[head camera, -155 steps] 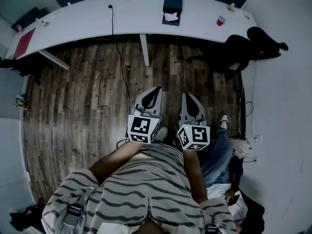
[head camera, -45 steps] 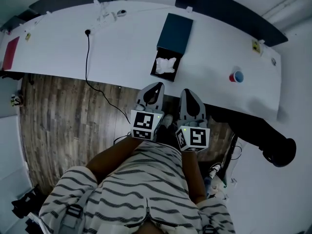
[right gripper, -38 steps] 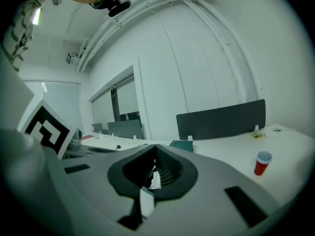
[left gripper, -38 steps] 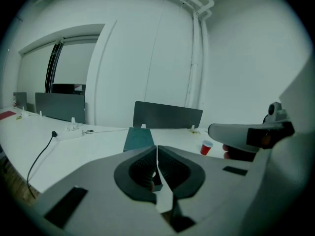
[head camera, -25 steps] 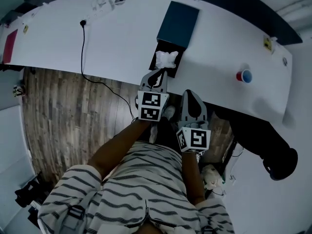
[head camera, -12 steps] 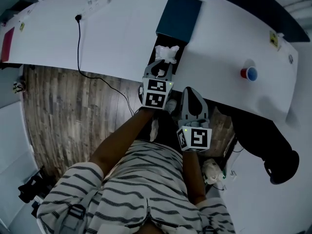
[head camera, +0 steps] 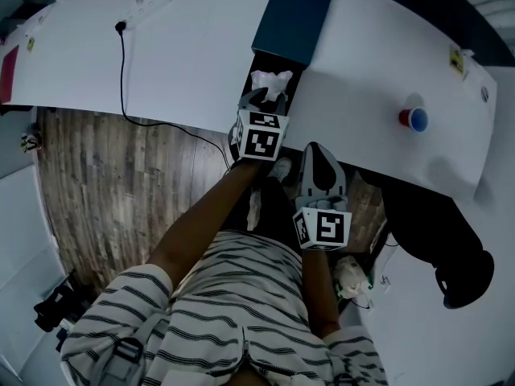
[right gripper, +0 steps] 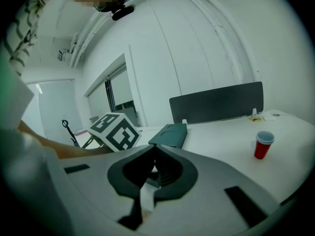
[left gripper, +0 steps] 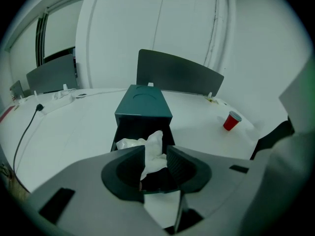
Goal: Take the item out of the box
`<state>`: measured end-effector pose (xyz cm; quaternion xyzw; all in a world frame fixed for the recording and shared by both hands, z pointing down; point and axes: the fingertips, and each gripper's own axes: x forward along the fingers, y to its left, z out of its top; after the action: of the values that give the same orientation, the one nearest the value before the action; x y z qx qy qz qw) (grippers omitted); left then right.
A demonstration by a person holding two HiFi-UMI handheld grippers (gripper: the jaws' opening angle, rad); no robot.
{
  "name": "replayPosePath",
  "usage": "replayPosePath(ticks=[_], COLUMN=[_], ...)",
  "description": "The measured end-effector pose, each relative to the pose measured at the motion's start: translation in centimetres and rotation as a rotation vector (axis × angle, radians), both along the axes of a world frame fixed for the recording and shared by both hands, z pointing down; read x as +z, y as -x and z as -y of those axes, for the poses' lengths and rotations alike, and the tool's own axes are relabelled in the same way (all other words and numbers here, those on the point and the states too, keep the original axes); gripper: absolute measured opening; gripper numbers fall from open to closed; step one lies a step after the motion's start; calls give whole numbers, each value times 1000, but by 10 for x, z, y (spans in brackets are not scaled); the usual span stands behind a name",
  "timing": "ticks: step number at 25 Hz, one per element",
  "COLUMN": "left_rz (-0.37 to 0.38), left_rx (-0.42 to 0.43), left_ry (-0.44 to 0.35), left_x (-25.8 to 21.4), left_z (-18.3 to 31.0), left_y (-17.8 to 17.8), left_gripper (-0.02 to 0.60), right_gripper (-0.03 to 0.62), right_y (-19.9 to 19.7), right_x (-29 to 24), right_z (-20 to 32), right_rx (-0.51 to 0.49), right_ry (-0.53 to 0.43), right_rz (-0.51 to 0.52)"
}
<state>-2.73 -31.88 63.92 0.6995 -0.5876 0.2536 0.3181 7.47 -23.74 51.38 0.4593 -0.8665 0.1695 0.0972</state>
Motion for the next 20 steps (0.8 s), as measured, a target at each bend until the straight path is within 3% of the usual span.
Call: replayPosePath(ticks=[20], left_rz=[140], left_rx=[60], left_ry=[229], left_x=[51], left_z=[16], left_y=[7], left_gripper=[118], right_gripper=[17], right_y=[-3], right_x=[16], right_z=[5], right_rx=[2], right_ry=[46], right_rz=[-2])
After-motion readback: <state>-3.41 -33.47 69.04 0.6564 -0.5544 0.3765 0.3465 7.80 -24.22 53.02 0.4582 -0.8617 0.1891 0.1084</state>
